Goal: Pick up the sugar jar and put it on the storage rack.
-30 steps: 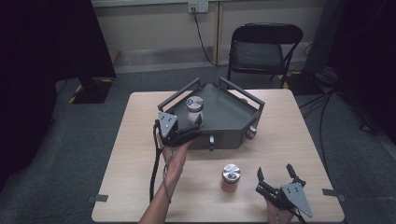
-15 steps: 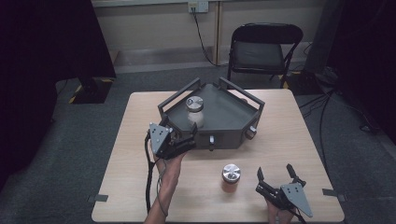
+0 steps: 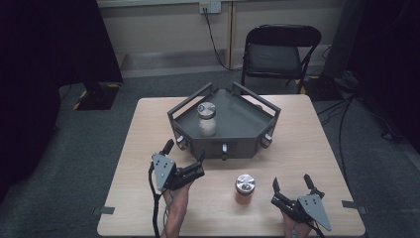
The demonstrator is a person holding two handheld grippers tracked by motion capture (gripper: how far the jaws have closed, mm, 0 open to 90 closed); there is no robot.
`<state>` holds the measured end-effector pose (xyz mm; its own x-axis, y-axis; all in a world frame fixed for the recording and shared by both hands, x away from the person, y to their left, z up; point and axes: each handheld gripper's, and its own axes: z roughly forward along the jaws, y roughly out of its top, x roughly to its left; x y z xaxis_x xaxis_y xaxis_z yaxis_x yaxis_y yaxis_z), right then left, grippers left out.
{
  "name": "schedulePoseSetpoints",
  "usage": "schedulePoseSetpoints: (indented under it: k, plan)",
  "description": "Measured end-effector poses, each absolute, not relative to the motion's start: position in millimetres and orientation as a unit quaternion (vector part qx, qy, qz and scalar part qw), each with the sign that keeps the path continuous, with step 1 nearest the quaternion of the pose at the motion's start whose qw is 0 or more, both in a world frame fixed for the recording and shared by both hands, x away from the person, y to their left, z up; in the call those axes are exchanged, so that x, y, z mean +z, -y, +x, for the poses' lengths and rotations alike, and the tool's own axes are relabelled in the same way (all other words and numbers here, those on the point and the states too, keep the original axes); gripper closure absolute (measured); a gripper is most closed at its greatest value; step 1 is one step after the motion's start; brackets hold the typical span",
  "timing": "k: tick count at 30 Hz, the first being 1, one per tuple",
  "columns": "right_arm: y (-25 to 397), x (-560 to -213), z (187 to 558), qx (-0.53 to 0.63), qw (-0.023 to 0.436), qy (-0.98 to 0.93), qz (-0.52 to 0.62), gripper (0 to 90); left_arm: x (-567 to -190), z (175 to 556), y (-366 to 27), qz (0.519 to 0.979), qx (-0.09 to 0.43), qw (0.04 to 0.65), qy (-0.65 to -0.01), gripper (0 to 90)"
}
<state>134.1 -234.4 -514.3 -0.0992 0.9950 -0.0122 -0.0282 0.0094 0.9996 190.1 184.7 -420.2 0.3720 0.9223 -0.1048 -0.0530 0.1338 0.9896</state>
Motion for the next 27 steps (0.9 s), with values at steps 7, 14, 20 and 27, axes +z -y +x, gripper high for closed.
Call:
schedulePoseSetpoints:
  k: [7,14,20,27]
  plan:
    - [234,-514,134,0.528,0.484,-0.520,0.465,1.7,-435,179,-191,0.537,0.362,0.637,-0.419,0.4]
    - [234,-514,134,0.528,0.484,-0.520,0.465,1.7,-461,167,-186,0.532,0.374,0.622,-0.435,0.5]
    - [234,-514,134,0.528,0.484,-0.520,0.465,1.7,-478,161,-189,0.526,0.390,0.615,-0.440,0.5]
    - [234,-514,134,0.528,0.485,-0.519,0.465,1.7,-495,158,-187,0.537,0.406,0.591,-0.445,0.1]
